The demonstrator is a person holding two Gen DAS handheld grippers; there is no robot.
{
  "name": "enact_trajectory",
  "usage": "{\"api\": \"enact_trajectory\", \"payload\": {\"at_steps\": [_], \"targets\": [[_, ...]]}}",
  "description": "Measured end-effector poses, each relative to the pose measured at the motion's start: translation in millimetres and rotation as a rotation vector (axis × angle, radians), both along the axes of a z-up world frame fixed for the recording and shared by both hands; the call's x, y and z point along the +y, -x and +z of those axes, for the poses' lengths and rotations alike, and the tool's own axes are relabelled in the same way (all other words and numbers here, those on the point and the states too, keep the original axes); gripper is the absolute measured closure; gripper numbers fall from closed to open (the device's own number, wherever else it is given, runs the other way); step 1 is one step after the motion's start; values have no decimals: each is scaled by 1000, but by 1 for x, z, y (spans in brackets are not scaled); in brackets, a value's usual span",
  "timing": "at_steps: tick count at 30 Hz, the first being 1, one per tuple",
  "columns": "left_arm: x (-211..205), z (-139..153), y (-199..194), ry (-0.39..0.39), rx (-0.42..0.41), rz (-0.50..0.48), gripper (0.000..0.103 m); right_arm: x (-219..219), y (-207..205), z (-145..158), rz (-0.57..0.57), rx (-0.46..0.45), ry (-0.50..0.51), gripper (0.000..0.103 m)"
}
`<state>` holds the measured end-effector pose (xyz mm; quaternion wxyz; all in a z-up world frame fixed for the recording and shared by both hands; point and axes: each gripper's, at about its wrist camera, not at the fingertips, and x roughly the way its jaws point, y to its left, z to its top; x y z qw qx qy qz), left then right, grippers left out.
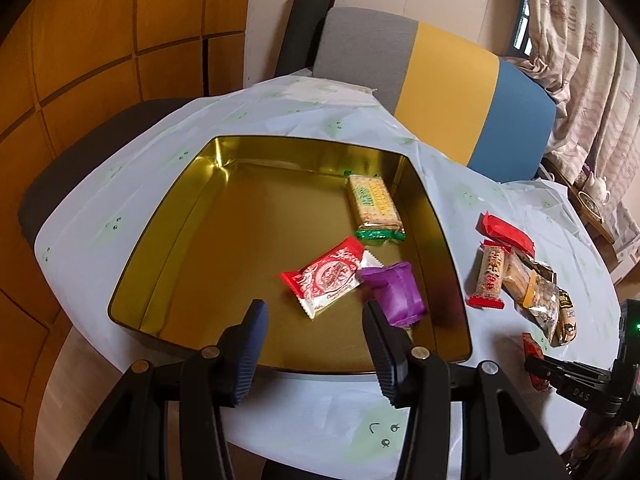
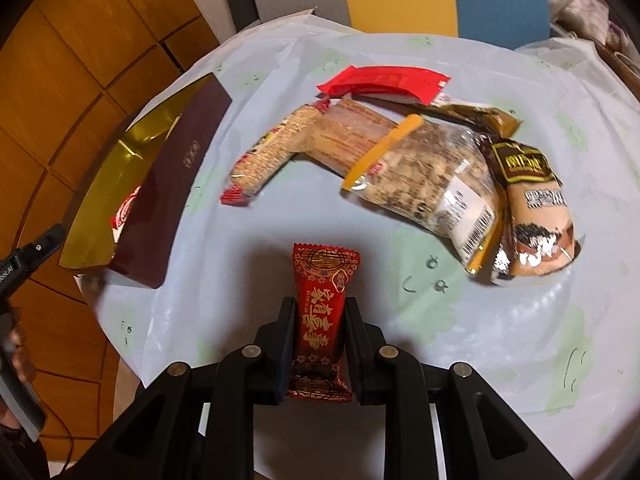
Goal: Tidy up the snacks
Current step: 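Carry the red patterned packet into the gold tray and open the right tool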
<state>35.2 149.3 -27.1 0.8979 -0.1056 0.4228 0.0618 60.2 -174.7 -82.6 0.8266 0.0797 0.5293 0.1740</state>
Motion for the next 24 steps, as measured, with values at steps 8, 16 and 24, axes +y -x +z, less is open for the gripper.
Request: {"api": "enact_trajectory", "payload": {"at_steps": [8, 16, 24], "targets": [[16, -4, 3, 1, 2, 52, 53, 40, -4, 39, 106, -86, -43, 80], [19, -3, 4, -9, -5, 54, 53, 121, -25, 86, 294, -189, -76, 80], [19, -2, 7, -20, -5, 52, 53, 187, -63, 75, 357, -183, 13, 80]]}}
